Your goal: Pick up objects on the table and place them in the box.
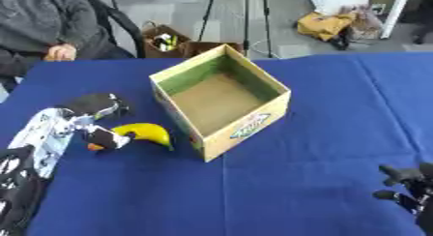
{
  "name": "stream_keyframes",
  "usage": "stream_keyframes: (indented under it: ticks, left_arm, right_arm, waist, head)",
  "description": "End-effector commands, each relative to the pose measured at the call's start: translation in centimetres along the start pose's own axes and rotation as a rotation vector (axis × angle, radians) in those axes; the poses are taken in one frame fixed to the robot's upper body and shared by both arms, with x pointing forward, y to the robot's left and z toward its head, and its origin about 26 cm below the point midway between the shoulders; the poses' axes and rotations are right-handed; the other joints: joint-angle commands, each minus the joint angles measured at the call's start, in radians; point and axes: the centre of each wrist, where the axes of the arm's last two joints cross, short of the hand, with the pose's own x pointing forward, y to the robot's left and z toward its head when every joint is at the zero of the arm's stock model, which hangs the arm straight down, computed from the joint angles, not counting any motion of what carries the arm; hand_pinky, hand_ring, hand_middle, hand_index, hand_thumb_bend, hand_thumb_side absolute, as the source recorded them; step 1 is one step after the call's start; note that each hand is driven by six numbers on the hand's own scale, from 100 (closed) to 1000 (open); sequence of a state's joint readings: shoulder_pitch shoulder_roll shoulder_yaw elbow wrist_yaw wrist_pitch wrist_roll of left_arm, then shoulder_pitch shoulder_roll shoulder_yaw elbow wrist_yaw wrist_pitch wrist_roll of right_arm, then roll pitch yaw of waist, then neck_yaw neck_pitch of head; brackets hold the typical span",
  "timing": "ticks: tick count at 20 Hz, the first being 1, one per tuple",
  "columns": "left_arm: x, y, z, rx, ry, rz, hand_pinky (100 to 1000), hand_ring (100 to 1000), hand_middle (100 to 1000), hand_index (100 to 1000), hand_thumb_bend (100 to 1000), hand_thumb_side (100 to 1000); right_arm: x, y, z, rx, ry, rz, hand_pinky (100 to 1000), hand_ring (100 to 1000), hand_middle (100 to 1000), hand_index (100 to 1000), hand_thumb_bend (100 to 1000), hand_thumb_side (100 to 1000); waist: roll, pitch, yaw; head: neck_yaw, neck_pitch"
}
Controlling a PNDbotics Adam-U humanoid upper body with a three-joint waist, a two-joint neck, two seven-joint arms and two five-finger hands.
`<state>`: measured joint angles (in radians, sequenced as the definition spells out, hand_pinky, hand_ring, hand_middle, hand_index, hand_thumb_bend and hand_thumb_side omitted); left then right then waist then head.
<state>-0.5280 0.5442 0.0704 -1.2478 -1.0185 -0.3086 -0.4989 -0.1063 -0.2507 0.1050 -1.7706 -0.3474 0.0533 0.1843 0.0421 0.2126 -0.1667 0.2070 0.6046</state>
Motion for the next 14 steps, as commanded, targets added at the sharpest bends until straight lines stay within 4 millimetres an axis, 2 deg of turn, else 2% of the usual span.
stream_keyframes:
  ticks: [1, 9, 14]
  left_arm:
    - [-0.50, 1.09, 0.14, 0.018, 0.009, -0.033, 723, 598, 584, 775, 250, 398]
    - [-0.55, 0.69, 0.01, 0.007, 0.006, -0.035, 716, 582, 565, 760, 244, 383]
    - [-0.60, 0.56, 0.02, 0.004, 0.009, -0.031, 696, 542, 518, 714, 200, 321]
  right_arm:
    - [0.61, -0.18, -0.15, 0.007, -0.013, 0.018, 650, 964, 538, 624, 100, 774]
    - [0.59, -0.19, -0.16, 0.008, -0.012, 0.018, 650, 964, 538, 624, 100, 774]
    - [0.62, -0.20, -0.16, 0.008, -0.013, 0.019, 650, 964, 538, 624, 100, 773]
  waist:
    - [0.000, -0.014, -0.001]
    - [0.000, -0.015, -0.001]
    - [-0.002, -0.014, 0.001]
  head:
    - [0.002, -0.003]
    - [0.001, -0.004]
    - [0.001, -0.005]
